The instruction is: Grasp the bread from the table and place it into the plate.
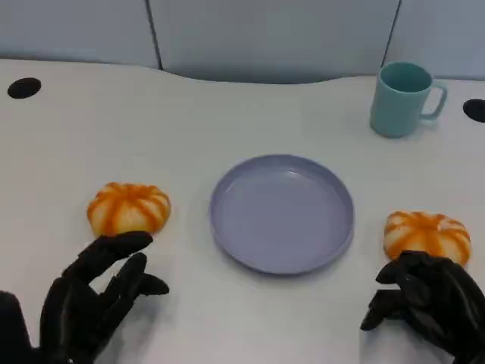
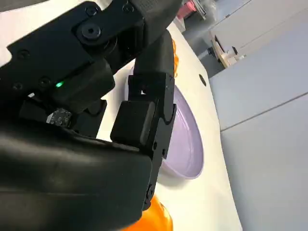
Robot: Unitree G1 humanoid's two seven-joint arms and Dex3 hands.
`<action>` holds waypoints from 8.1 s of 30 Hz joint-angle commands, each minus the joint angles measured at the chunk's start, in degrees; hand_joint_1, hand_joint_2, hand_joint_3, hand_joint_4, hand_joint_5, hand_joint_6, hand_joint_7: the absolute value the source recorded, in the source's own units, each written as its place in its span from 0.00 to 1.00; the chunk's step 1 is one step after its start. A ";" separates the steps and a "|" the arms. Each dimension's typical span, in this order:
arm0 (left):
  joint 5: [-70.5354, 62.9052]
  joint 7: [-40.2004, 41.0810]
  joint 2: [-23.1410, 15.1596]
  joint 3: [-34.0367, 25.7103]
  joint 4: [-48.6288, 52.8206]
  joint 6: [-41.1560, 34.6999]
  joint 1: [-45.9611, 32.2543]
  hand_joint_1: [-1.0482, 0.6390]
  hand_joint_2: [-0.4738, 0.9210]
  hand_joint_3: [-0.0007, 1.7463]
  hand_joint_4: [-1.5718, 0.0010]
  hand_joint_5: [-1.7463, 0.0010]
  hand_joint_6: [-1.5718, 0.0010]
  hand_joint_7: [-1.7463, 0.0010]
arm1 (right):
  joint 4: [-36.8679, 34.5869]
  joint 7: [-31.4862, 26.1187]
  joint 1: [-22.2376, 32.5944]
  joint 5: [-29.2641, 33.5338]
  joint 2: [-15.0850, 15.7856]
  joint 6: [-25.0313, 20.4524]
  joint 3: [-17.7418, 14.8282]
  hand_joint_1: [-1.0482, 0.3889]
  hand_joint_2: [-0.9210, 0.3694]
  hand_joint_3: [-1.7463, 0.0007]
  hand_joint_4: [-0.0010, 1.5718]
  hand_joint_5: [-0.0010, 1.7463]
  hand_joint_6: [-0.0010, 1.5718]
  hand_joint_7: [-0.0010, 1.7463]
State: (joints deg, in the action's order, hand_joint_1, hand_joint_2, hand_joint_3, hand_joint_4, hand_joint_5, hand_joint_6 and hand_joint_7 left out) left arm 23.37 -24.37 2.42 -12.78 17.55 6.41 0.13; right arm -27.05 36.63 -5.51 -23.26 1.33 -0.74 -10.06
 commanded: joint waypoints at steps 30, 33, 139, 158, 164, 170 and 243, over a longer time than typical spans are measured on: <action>-54.79 17.04 -27.59 10.81 -7.70 24.53 10.13 0.20 0.98 0.00 0.97 0.80 0.86 1.00 | 0.75 -1.85 -0.12 0.46 -0.42 0.95 0.32 0.05 0.17 1.00 0.92 0.36 0.91 0.25; -59.48 14.57 -29.62 12.94 -10.33 17.76 11.81 0.19 0.98 0.00 0.99 0.88 0.90 0.99 | 1.28 -1.96 0.12 0.30 -0.47 0.53 0.44 0.05 0.17 1.00 0.92 0.36 0.91 0.25; -60.68 52.23 -13.09 39.97 59.98 5.40 42.33 0.53 0.98 0.20 0.52 0.00 0.68 0.00 | 10.33 -0.46 7.54 -3.08 0.74 -2.87 -0.40 0.06 0.17 1.00 0.96 0.32 0.94 0.19; -59.04 55.92 -16.79 37.15 57.92 17.10 46.61 0.56 0.78 0.49 0.49 0.00 0.61 0.00 | 9.54 -1.14 6.49 -2.30 0.57 -2.91 0.12 0.07 0.17 1.00 0.95 0.32 0.94 0.19; -59.49 57.14 -17.20 37.41 57.24 18.92 48.75 0.57 0.74 0.51 0.48 0.00 0.61 0.00 | 9.29 -1.12 6.23 -2.50 0.24 -3.00 0.22 0.07 0.17 1.00 0.95 0.32 0.95 0.18; -61.01 57.48 -16.78 38.76 56.01 20.06 51.13 0.57 0.71 0.52 0.47 0.00 0.58 0.00 | 8.51 -0.96 5.82 -2.28 0.03 -2.50 0.25 0.06 0.17 1.00 0.95 0.33 0.95 0.18; -62.83 30.25 -2.63 44.57 58.26 23.21 59.11 0.41 1.00 0.10 0.75 0.33 0.61 0.88 | 12.21 -3.93 7.21 -1.66 -1.81 -4.24 3.04 0.03 0.19 1.00 0.92 0.39 0.94 0.23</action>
State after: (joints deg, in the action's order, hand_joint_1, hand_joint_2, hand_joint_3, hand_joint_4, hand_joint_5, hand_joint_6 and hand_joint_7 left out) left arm -39.00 7.28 0.24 31.20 75.50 30.69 58.31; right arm -14.92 32.95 1.58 -24.64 -0.99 -5.06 -6.62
